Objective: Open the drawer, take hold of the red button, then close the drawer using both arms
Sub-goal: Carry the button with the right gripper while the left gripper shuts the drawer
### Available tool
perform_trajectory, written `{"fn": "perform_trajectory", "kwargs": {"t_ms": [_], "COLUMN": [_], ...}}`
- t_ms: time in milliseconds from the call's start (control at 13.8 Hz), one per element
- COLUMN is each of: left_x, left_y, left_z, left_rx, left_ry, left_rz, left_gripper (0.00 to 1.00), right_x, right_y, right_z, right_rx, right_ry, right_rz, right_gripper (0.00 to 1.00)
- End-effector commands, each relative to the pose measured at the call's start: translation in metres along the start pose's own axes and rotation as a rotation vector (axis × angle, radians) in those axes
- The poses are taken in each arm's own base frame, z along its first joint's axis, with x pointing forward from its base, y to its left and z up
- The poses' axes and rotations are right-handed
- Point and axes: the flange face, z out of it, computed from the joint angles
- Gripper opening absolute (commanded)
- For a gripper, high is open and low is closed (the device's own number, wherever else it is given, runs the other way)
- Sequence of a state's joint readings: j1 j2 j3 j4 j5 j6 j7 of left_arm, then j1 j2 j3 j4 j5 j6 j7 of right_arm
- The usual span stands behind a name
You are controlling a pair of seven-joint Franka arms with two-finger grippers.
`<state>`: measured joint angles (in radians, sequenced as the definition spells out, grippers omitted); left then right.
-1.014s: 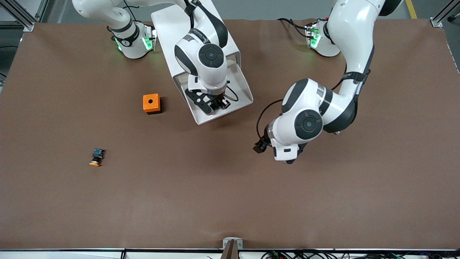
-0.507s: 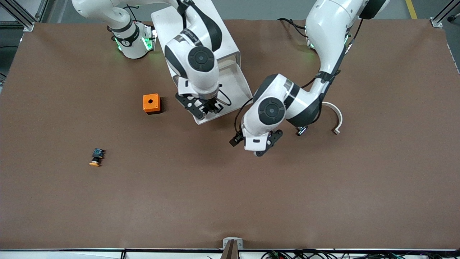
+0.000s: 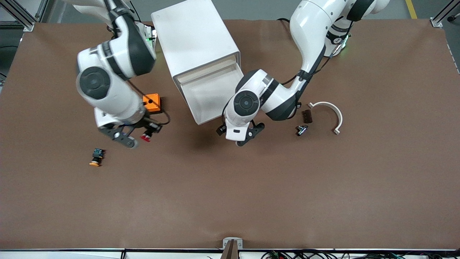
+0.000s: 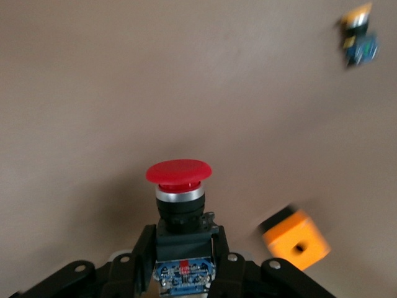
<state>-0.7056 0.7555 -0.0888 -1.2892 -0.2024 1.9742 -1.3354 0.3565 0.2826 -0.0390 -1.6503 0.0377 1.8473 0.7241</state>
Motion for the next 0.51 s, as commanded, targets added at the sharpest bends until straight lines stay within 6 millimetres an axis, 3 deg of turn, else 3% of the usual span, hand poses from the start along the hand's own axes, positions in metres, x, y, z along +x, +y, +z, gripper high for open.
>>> {"fn": "perform_trajectory", "kwargs": {"t_ms": [0, 145, 217, 434], "left_x": [-0.038, -0.061, -0.077, -0.115], "left_y": [0.000, -0.001, -0.002, -0.003], "left_z": [0.015, 0.019, 0.025, 0.040], "left_rx": [0.030, 0.046, 0.060, 0.081], "left_ry": [0.009, 0.008, 0.007, -0.011], "left_rz": [0.037, 0.034, 0.032, 0.030], "left_gripper": [1.00, 1.00, 1.00, 1.00], "right_x": [0.037, 0.063, 0.076, 0.088], "right_y": [0.051, 0.090, 0.112, 0.149], "right_z": [0.022, 0.051, 0.075, 0.144], "right_rx": [0.015, 0.030, 0.030, 0.040], "right_ry": [-0.008, 0.019, 0.032, 0.088], "right_rz": [-0.131, -0.228, -0.259, -0.329], "right_gripper": [0.00, 0.00, 0.00, 0.00]}}
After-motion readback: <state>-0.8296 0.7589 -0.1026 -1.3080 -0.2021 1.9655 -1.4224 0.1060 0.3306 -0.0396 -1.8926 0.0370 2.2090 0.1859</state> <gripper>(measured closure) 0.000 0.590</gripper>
